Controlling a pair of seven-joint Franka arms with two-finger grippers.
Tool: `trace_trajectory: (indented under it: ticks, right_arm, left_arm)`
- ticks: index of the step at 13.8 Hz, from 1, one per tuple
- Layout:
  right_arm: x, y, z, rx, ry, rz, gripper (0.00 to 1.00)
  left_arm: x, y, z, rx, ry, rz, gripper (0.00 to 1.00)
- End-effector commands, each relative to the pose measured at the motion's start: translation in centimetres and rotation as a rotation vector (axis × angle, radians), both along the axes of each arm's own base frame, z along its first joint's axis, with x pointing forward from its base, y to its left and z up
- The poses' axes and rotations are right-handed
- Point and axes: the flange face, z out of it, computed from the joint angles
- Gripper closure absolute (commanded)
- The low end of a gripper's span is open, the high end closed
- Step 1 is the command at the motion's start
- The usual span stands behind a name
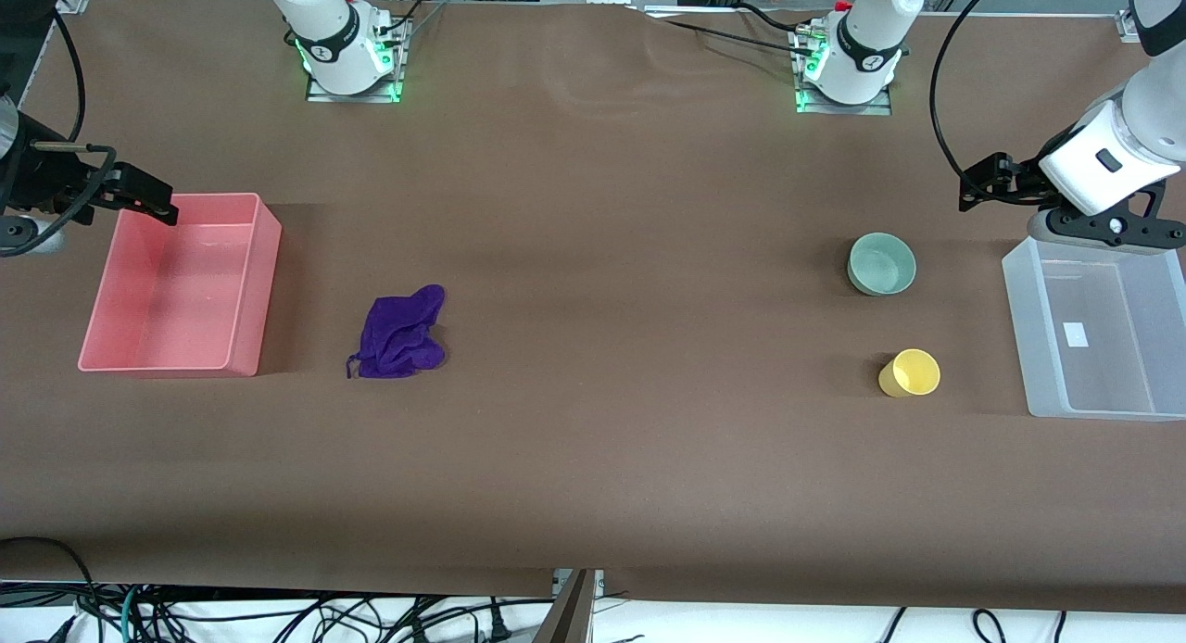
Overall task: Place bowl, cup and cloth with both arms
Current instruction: 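Move the left gripper toward the pale green bowl, then grasp the green bowl with the left gripper while the right gripper reaches the cloth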
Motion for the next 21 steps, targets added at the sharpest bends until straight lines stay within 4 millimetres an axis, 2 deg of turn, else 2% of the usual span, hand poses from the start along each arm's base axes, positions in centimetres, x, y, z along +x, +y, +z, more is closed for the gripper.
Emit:
trace_trajectory:
  ticks: [1, 7, 9, 12, 14, 17, 18, 19, 21]
  right_arm:
    - [0.0, -0.4, 0.2, -0.002, -0.008, 0.007, 0.0]
    - [0.0, -0.3, 0.2, -0.003, -0.008, 0.008, 0.0]
    - [0.0, -0.3, 0.2, -0.003, -0.008, 0.008, 0.0]
    - [0.0, -0.3, 0.2, -0.003, -0.008, 0.008, 0.0]
    - [0.0, -0.4, 0.2, -0.003, -0.009, 0.007, 0.0]
    - [1.1, -0.1, -2.2, -0.018, 0.03, 0.01, 0.0]
    - [1.4, -0.1, -2.3, -0.016, 0.013, 0.0, 0.0]
    - [2.0, 0.1, -3.3, -0.013, 0.004, 0.0, 0.0]
    - [4.1, 1.3, -6.8, -0.015, 0.017, 0.032, 0.0]
  left_arm:
    - [0.3, -0.3, 0.2, -0.003, -0.003, 0.005, 0.0]
    - [0.5, -0.4, -1.4, -0.002, 0.034, -0.008, 0.0]
    - [1.0, -0.6, -4.6, 0.003, 0.13, -0.009, 0.0]
    - [0.1, -0.2, -9.6, 0.009, 0.223, -0.006, 0.0]
    - [-1.0, 0.5, -13.4, 0.01, 0.179, -0.003, 0.0]
    - [-2.7, 1.4, -19.1, -0.004, 0.146, -0.135, 0.0]
    - [-2.9, 2.3, -20.6, -0.007, 0.116, -0.192, 0.0]
    - [-3.5, 2.7, -22.7, -0.016, 0.093, -0.25, 0.0]
    - [-5.5, 2.8, -27.5, -0.01, 0.042, -0.322, 0.0]
